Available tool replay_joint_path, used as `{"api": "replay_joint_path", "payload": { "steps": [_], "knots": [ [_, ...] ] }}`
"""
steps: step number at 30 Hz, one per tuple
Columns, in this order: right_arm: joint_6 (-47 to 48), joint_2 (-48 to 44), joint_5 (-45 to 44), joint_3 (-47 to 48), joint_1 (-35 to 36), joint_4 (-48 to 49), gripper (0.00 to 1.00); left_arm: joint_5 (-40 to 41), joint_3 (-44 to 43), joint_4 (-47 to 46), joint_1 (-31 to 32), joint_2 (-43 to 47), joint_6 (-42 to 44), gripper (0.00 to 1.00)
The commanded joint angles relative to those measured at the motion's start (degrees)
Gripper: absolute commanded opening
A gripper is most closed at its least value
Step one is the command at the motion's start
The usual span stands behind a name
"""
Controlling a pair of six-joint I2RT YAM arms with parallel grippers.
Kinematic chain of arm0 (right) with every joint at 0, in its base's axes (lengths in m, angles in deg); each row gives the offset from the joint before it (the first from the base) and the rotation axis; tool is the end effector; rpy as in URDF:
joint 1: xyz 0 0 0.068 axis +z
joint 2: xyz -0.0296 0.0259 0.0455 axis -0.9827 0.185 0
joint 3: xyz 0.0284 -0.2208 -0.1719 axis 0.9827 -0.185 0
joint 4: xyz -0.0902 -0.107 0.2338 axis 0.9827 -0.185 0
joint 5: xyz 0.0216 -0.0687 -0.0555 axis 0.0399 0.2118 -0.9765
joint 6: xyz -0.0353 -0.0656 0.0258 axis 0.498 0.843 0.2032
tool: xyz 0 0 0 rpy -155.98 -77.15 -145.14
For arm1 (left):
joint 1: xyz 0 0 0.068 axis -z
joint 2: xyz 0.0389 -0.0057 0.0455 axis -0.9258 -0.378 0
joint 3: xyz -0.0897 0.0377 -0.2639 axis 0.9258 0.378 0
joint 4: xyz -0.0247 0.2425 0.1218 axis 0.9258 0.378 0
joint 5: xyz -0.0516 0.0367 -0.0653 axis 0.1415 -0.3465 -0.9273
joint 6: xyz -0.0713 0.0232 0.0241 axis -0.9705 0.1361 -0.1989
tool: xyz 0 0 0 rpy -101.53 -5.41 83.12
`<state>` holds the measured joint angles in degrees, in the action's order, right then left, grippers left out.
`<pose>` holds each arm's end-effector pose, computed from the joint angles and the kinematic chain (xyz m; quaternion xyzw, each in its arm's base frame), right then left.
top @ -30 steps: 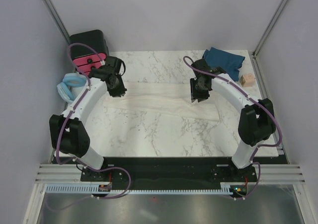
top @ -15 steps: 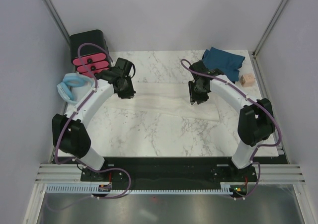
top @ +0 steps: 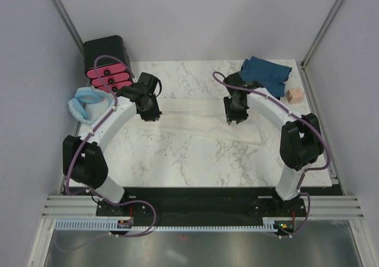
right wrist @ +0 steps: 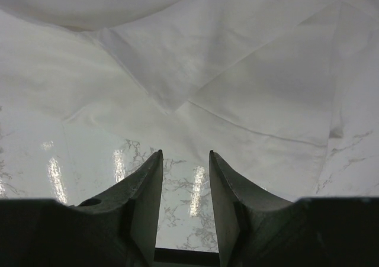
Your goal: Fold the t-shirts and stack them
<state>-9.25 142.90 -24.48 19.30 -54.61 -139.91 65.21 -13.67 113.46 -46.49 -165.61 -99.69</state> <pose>0.3596 0.1592 0.2167 -0.0441 0.9845 0.0209 0.1686 0.3272 -0.1184 0.2626 -0.1227 0.9636 -0.0516 0.2320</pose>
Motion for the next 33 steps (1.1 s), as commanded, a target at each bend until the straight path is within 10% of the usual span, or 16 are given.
{"api": "replay_joint_path", "payload": {
  "steps": [1, 26, 33],
  "knots": [
    [0.2, 2.8, 0.2, 1.4, 0.8, 0.3, 0.49, -0.2, -1.6, -1.1, 0.3, -0.1, -1.4, 0.22],
    [2.7, 13.8, -7.9, 9.2, 3.1, 0.1, 0.59, 0.3, -0.4, -1.1, 0.4, -2.4, -0.1, 0.21],
    [2.0, 15.2, -13.5, 13.2, 3.0, -1.4, 0.36, -0.2, -1.2, -1.1, 0.4, -3.0, 0.2, 0.21]
  ]
}}
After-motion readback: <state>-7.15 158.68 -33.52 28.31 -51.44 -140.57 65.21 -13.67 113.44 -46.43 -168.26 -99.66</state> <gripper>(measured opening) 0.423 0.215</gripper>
